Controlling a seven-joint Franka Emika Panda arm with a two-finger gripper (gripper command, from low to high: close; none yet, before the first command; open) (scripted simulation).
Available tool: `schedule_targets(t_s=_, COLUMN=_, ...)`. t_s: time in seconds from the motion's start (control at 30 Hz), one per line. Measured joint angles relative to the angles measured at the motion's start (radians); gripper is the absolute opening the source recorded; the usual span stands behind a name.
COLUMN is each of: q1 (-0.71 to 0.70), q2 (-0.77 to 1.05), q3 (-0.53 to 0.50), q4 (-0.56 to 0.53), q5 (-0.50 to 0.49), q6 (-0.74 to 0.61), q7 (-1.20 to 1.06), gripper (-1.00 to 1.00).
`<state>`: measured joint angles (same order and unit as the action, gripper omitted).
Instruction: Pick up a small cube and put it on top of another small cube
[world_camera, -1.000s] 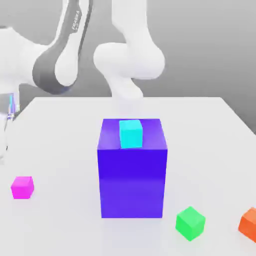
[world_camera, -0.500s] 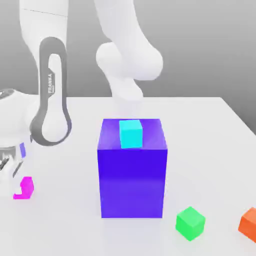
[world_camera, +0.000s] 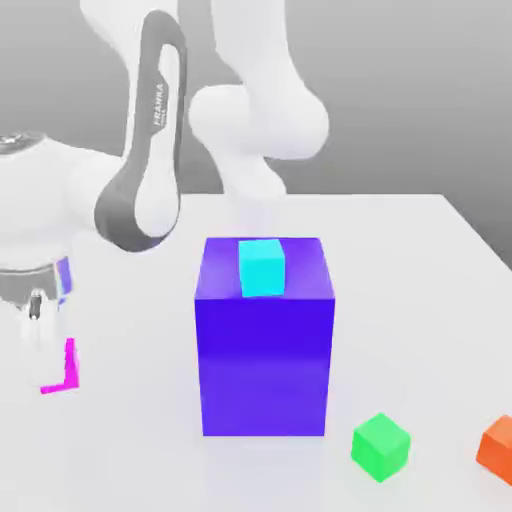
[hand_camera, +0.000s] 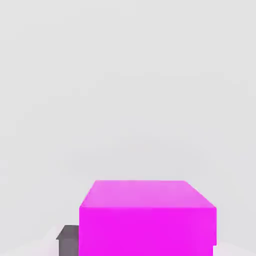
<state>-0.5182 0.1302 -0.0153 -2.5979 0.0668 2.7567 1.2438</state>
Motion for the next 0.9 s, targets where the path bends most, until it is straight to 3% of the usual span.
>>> schedule_targets(t_s=0.9, q1=0.289, q2=-0.050, q3=0.406, q4=0.044, q5=-0.083, q6=-0.101, q7=-1.077, gripper=-1.00)
